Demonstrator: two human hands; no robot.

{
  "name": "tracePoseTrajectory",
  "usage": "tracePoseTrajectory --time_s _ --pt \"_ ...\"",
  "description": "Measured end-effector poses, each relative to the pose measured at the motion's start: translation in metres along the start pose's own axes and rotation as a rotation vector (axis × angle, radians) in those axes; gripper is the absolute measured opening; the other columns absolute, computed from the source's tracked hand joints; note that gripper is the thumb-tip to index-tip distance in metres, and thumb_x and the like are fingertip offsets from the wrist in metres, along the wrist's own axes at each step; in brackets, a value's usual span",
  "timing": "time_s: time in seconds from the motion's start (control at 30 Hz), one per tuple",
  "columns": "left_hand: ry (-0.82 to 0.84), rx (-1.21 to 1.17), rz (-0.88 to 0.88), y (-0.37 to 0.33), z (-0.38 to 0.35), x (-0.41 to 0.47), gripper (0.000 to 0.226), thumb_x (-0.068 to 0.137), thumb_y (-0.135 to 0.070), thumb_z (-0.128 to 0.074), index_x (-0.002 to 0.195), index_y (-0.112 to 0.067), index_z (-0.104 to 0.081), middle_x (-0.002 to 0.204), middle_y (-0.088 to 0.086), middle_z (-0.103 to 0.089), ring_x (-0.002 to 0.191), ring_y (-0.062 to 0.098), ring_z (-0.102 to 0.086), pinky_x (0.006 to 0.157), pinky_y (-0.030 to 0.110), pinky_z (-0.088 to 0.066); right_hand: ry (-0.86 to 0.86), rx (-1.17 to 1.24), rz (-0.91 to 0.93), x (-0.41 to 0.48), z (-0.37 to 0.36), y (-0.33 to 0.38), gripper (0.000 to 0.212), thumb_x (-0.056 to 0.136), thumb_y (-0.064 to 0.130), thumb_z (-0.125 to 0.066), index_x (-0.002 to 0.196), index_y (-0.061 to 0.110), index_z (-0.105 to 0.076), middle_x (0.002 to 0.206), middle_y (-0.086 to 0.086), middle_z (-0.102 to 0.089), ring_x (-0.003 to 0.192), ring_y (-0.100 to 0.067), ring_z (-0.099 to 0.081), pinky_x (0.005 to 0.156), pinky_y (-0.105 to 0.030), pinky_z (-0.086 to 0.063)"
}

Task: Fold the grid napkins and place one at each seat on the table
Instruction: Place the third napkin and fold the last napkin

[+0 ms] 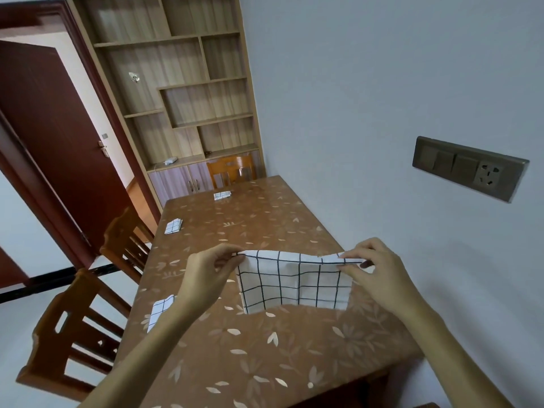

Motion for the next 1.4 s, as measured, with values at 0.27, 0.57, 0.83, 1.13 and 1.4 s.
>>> tracePoseTrajectory --time_s 0.27,0.57,0.83,1.13,1.4 --pt "0.361 0.096 -0.034 -0.004 -0.044 -0.016 0.05 0.081 -0.068 -0.065 0.115 -0.032 -0.068 0.121 -0.021 -0.057 0.113 -0.01 -0.052 0.09 0.011 -0.044 0.077 0.061 0.105 0.002 -0.015 0.028 0.01 0.088 0.022 -0.073 0.095 0.029 -0.073 0.104 0.014 -0.068 0.101 0.001 -0.062 0.087 -0.01 -0.045" --pt "0.335 -0.197 0.008 -0.038 -0.088 -0.023 0.016 0.093 -0.019 -0.067 0.079 -0.011 -0.063 0.072 0.002 -0.064 0.066 0.008 -0.053 0.065 0.038 -0.048 0.007 0.039 0.235 0.008 -0.017 0.074 0.021 0.085 0.03 -0.076 0.105 0.032 -0.069 0.101 0.026 -0.067 0.106 0.003 -0.059 0.088 -0.006 -0.04" --pt "0.298 -0.811 0.457 -0.016 -0.07 -0.026 0.02 0.094 -0.012 -0.066 0.113 -0.008 -0.071 0.108 0.007 -0.078 0.099 0.026 -0.075 0.081 0.039 -0.062 0.186 0.378 -0.185 -0.01 -0.025 0.003 0.057 0.07 0.058 -0.074 0.122 0.043 -0.054 0.12 0.016 -0.067 0.111 -0.002 -0.065 0.102 -0.036 -0.052" --pt "0.352 -0.881 0.51 -0.023 -0.082 -0.036 0.022 0.096 -0.014 -0.064 0.117 -0.01 -0.068 0.112 0.006 -0.077 0.102 0.025 -0.075 0.079 0.034 -0.061 0.206 0.299 -0.175 -0.021 -0.051 0.002 0.04 0.091 0.061 -0.058 0.115 0.031 -0.069 0.108 0.003 -0.075 0.104 -0.014 -0.069 0.097 -0.043 -0.054" --pt "0.31 -0.938 0.546 -0.025 -0.082 -0.035 0.023 0.092 -0.005 -0.068 0.115 -0.004 -0.068 0.108 0.011 -0.077 0.097 0.03 -0.075 0.077 0.039 -0.062 0.157 0.402 -0.146 -0.025 -0.052 0.019 0.029 0.094 0.039 -0.062 0.123 0.042 -0.057 0.118 0.033 -0.065 0.107 0.022 -0.055 0.081 0.004 -0.043"
Point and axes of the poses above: each hand's wrist, its own x-axis towards the middle knuckle, its own z-axis out of the back of the hand, y = z × x, the point moved 8 cm from there along x, towards the middle knuckle
